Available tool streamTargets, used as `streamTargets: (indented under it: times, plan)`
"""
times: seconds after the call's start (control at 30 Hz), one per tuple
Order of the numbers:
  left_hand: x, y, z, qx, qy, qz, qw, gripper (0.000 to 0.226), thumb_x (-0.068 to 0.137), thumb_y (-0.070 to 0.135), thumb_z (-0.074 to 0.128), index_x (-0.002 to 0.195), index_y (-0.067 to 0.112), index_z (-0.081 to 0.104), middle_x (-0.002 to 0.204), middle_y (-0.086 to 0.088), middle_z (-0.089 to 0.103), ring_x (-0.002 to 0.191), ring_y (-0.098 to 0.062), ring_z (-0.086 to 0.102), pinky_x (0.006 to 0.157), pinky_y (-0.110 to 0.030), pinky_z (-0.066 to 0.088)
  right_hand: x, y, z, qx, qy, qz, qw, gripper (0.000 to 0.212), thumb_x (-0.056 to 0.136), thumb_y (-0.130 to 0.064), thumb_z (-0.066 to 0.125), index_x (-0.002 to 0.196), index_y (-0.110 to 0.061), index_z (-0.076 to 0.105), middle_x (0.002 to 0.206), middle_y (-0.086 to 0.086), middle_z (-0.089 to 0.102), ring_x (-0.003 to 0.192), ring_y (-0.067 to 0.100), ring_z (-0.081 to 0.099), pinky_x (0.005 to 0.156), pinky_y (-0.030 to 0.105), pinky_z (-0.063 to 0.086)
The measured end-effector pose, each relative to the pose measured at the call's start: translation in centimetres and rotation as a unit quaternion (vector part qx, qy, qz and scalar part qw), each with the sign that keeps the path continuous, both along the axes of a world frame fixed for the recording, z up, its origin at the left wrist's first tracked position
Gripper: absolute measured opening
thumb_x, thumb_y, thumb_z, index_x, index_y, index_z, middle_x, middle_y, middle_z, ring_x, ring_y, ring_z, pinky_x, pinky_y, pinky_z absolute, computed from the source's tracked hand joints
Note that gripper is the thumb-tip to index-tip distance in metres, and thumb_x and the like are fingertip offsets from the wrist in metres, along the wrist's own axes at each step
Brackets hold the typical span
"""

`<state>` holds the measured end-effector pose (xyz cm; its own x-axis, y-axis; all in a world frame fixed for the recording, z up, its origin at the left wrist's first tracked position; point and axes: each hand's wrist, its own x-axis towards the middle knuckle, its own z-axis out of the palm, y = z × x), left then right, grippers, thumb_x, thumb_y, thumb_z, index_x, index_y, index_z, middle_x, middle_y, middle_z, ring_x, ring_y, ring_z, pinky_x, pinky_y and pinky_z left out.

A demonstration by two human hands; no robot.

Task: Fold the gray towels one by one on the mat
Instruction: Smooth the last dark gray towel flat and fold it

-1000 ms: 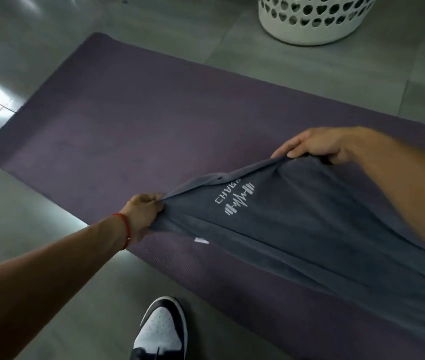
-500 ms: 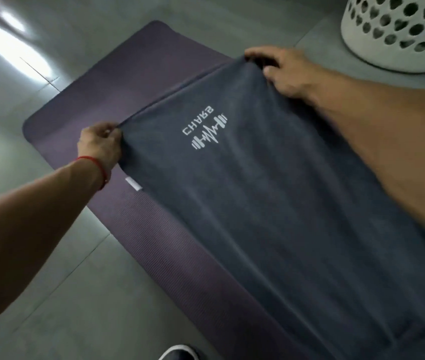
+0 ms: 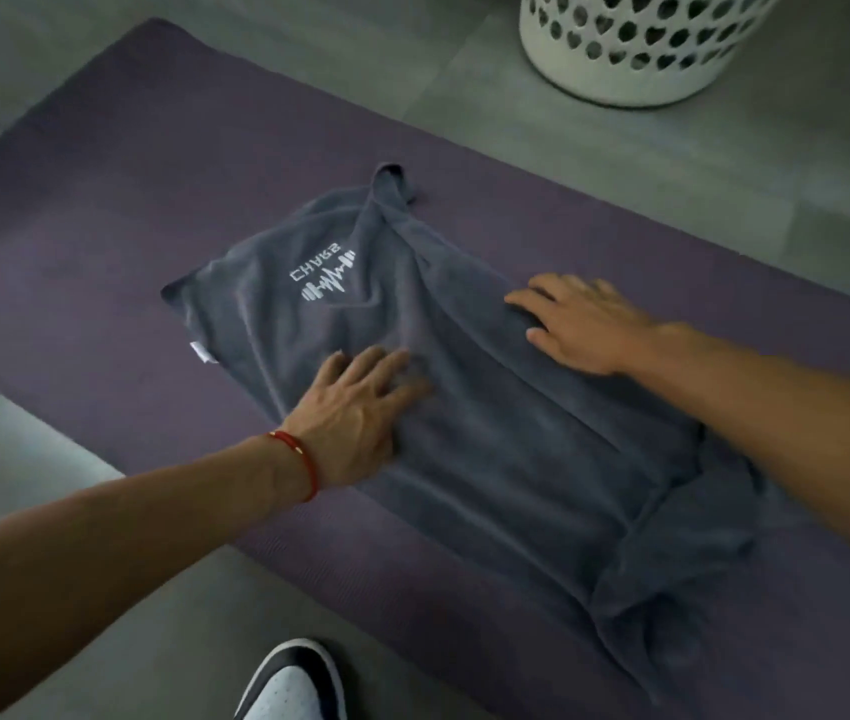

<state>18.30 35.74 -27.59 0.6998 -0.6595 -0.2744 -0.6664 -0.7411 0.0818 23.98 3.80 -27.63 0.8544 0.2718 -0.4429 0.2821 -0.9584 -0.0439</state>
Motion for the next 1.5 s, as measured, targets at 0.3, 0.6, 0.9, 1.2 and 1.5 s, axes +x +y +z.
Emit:
streamTargets:
  times: [0.3,0.6,0.9,1.2,1.5]
  plan:
    - [-5.6,-13.0,1.8,-0.004,0.133,-0.194,0.972,0.083,0.074,0.051,0.034,0.153,0.025,0.035,0.159,-0.008,0.029,0.145,-0.029,0.029,0.112,-0.046,0.040,-22.0,-11.2,2.0,-0.088,0.106,-0.054,0.989,0.057,0.095,-0.065,0.036,0.144,-0.037,0.041,0.147,-0.004,0.040,0.139,0.020,0.036,0.112,0.049,0.027]
    - [-11.9,-25.6,3.3,0.035,0.251,-0.309,0.917,0.068,0.096,0.039,0.057,0.156,0.021,0.029,0.157,-0.004,0.033,0.143,-0.021,0.031,0.119,-0.027,0.023,-36.9,-19.4,4.3,-0.131,0.038,-0.142,0.981,0.051,0.082,-0.035,0.065,0.133,-0.028,0.057,0.146,-0.001,0.047,0.134,0.027,0.046,0.107,0.049,0.038]
    - [-12.4,-34.2,3.1,0.045,0.112,-0.313,0.942,0.074,0.098,0.031,0.052,0.160,0.022,0.012,0.167,-0.010,0.005,0.152,-0.029,0.012,0.120,-0.048,0.025,-38.1,-20.4,3.3,0.012,0.032,-0.538,0.842,0.051,0.091,-0.063,0.054,0.116,-0.019,0.061,0.120,0.010,0.067,0.109,0.033,0.063,0.088,0.039,0.053]
    - [-10.6,-47.7,-1.3,-0.033,0.153,-0.239,0.958,0.068,0.100,0.039,0.048,0.158,0.019,0.019,0.164,-0.008,0.021,0.149,-0.031,0.026,0.119,-0.051,0.028,-44.2,-14.5,0.2,0.200,-0.012,-0.600,0.774,0.036,0.084,-0.011,0.068,0.110,-0.021,0.045,0.115,0.003,0.039,0.096,0.026,0.053,0.089,0.028,0.044]
    - [-11.7,-55.1,-3.1,-0.001,0.092,-0.180,0.979,0.056,0.104,0.040,0.044,0.143,0.000,0.042,0.149,-0.024,0.042,0.137,-0.040,0.039,0.113,-0.045,0.034,-51.5,-11.5,0.0,0.362,-0.082,-0.823,0.430,0.029,0.086,-0.045,0.074,0.097,-0.032,0.051,0.089,-0.004,0.068,0.066,0.023,0.072,0.066,0.039,0.062]
